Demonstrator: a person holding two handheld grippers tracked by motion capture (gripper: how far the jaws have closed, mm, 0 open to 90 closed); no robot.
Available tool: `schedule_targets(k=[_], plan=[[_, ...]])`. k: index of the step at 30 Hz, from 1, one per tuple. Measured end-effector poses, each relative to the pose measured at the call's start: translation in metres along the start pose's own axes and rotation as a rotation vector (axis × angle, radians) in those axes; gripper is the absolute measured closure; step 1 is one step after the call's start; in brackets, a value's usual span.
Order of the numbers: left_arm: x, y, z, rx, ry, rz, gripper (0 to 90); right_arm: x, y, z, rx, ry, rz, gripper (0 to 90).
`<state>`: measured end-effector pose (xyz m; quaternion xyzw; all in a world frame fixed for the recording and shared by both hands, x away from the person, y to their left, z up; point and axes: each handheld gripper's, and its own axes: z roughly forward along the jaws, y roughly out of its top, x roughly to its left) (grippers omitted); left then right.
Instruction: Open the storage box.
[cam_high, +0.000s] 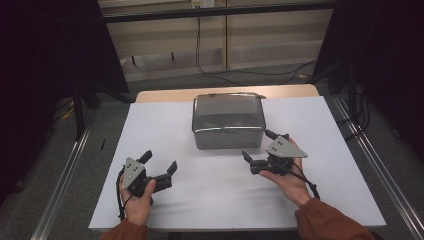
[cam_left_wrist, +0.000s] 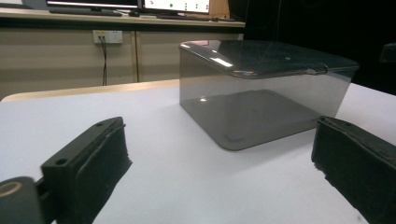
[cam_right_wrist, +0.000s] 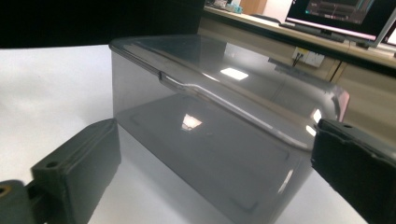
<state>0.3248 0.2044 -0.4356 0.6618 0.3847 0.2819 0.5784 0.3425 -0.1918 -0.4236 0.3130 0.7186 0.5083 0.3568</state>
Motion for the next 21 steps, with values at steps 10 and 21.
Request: schedule_targets(k=[10, 21], plan=[[0.002, 0.001, -0.001, 0.036, 0.000, 0.021, 4.4, 0.009, 0.011, 0.016, 0.030, -0.031, -0.161, 3.8], [0.004, 0.001, -0.002, 0.042, 0.008, 0.017, 3.6, 0.022, 0.017, 0.031, 0.063, -0.019, -0.340, 3.4]])
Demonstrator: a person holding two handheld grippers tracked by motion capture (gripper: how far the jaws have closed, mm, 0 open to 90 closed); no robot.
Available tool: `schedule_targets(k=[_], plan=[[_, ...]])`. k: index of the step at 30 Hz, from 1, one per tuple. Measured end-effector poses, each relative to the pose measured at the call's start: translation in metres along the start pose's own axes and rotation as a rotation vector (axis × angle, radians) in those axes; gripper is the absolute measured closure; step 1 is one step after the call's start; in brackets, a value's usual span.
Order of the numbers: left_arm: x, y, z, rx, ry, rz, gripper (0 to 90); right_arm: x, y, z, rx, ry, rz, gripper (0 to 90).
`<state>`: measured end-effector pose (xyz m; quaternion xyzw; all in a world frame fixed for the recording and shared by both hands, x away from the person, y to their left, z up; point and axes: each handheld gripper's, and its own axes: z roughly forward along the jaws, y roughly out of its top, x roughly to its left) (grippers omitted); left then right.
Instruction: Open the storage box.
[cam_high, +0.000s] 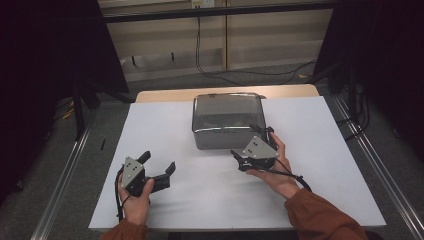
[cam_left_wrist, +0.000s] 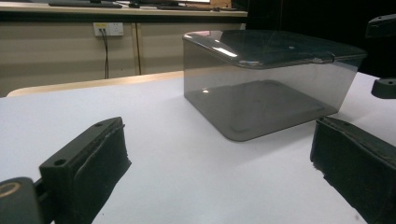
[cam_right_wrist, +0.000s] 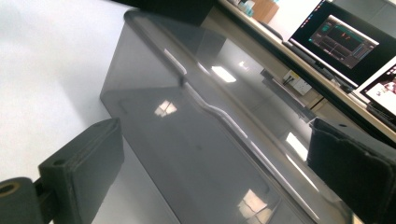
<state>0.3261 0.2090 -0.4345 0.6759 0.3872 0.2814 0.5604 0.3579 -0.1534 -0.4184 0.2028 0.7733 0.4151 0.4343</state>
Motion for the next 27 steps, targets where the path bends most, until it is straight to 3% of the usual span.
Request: schedule_targets(k=[2, 3, 5, 7, 8, 11, 12, 13, 18, 22, 24, 25, 27], plan=[[0.000, 0.000, 0.000, 0.000, 0.002, -0.001, 3.3, 0.003, 0.002, 0.002, 0.008, -0.017, -0.072, 4.4], [0.000, 0.000, 0.000, 0.003, 0.001, 0.001, 3.3, 0.005, 0.005, 0.004, 0.014, -0.024, -0.136, 7.6], [0.000, 0.000, 0.000, 0.002, 0.003, 0.002, 3.1, 0.006, 0.005, 0.005, 0.014, -0.031, -0.155, 9.4], [0.000, 0.000, 0.000, 0.000, 0.006, -0.002, 3.1, 0.007, 0.008, 0.008, 0.021, -0.050, -0.228, 12.4], [0.000, 0.000, 0.000, 0.000, 0.006, -0.002, 3.1, 0.007, 0.008, 0.008, 0.021, -0.050, -0.228, 12.4], [0.000, 0.000, 0.000, -0.001, 0.010, 0.004, 3.1, 0.009, 0.011, 0.012, 0.029, -0.071, -0.315, 18.9], [0.000, 0.000, 0.000, -0.001, 0.010, 0.004, 3.1, 0.009, 0.011, 0.012, 0.029, -0.071, -0.315, 18.9], [0.000, 0.000, 0.000, 0.000, 0.011, 0.004, 3.1, 0.009, 0.012, 0.014, 0.039, -0.078, -0.367, 20.6], [0.000, 0.000, 0.000, -0.003, 0.015, 0.002, 3.0, 0.011, 0.015, 0.019, 0.046, -0.097, -0.464, 29.0], [0.000, 0.000, 0.001, 0.002, 0.015, 0.003, 2.8, 0.014, 0.015, 0.021, 0.056, -0.097, -0.505, 33.7], [0.000, -0.001, 0.001, 0.002, 0.017, 0.002, 3.1, 0.016, 0.014, 0.022, 0.070, -0.095, -0.543, 38.4], [0.000, -0.001, 0.001, -0.001, 0.018, 0.000, 3.2, 0.018, 0.014, 0.023, 0.082, -0.099, -0.593, 43.9], [0.000, -0.001, 0.001, 0.001, 0.018, 0.002, 3.2, 0.020, 0.014, 0.025, 0.097, -0.092, -0.619, 46.0]])
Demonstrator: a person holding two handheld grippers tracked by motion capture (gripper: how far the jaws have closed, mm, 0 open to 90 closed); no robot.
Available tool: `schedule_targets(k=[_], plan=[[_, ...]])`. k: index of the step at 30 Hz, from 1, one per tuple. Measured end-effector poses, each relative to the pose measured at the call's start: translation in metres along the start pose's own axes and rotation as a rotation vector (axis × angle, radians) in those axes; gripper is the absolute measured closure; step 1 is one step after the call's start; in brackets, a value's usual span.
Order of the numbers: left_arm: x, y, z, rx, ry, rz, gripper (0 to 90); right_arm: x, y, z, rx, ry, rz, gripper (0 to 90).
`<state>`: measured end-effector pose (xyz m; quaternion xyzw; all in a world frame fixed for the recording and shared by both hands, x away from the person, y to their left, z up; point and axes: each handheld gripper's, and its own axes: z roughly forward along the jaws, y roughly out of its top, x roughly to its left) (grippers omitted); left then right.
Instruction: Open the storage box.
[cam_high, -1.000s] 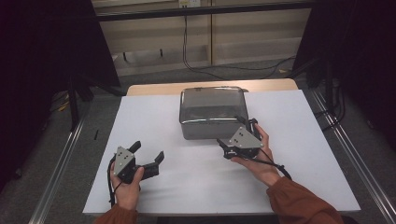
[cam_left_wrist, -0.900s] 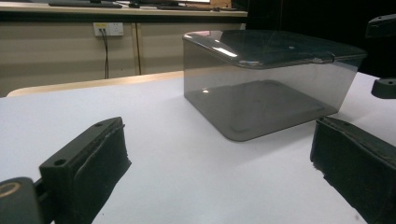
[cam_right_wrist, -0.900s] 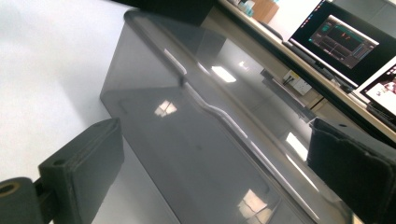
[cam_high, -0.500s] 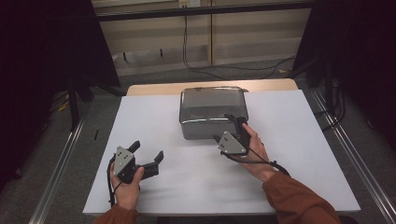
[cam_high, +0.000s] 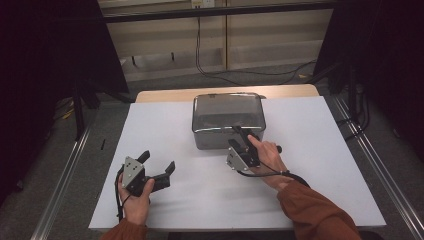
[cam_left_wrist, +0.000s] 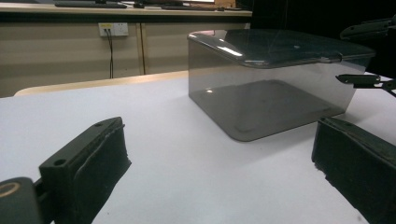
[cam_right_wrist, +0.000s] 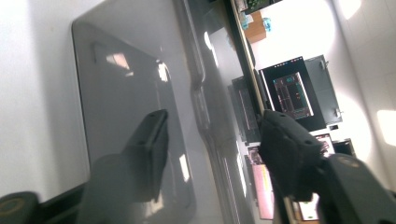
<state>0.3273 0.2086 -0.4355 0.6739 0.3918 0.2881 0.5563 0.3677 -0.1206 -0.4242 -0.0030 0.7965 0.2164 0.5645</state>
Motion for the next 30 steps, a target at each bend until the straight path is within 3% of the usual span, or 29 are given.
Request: schedule_targets(k=[10, 24, 27, 30], plan=[[0.0008, -0.0002, 0.0002, 0.012, 0.001, 0.006, 3.8, 0.0044, 0.0025, 0.0061, 0.028, -0.014, -0.099, 62.1], [0.0011, -0.0001, 0.0023, 0.019, -0.020, -0.002, 5.5, 0.0037, 0.0034, 0.0041, -0.001, -0.030, -0.121, 76.3], [0.0006, 0.0015, 0.0033, 0.024, -0.037, 0.031, 7.5, 0.0038, 0.0035, 0.0039, -0.004, -0.036, -0.127, 77.0], [-0.0004, 0.0016, 0.0048, 0.027, -0.047, 0.032, 7.4, 0.0042, 0.0036, 0.0036, -0.004, -0.041, -0.132, 77.8]])
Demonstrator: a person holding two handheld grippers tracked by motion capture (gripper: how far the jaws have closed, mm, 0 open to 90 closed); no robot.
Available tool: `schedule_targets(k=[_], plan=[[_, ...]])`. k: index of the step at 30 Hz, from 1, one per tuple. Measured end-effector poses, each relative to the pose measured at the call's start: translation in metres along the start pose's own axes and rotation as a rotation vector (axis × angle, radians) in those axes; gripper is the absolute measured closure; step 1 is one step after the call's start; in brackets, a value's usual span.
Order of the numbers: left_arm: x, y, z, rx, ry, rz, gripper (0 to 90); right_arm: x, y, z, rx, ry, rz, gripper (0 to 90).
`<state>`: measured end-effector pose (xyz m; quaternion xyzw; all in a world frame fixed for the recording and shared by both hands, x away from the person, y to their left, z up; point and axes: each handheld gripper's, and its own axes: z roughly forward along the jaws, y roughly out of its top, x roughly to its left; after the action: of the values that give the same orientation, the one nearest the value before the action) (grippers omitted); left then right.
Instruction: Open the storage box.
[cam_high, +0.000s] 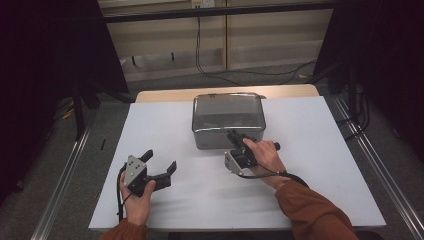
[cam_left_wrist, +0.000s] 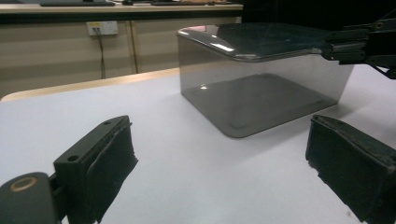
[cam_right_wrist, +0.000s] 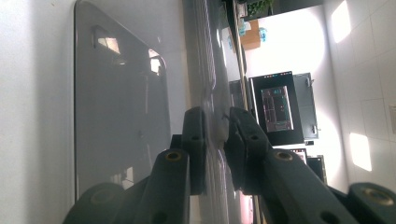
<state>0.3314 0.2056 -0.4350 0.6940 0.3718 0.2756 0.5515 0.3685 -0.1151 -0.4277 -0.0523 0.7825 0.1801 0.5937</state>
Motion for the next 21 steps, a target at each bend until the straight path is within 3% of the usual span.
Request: schedule_targets(k=[5, 9, 10, 21], plan=[[0.000, 0.000, 0.000, -0.013, 0.008, 0.006, 5.8, -0.002, 0.000, -0.001, -0.004, -0.006, -0.007, 78.4], [0.000, 0.001, 0.001, -0.032, -0.027, -0.002, 3.1, -0.002, 0.000, -0.001, -0.008, -0.010, -0.005, 78.6], [-0.001, 0.001, 0.002, -0.037, -0.033, -0.021, 2.9, -0.003, 0.000, -0.001, -0.011, -0.012, -0.003, 78.6], [0.000, 0.005, 0.012, -0.026, -0.044, -0.042, 2.0, -0.010, 0.000, -0.001, -0.022, -0.027, 0.012, 79.1]])
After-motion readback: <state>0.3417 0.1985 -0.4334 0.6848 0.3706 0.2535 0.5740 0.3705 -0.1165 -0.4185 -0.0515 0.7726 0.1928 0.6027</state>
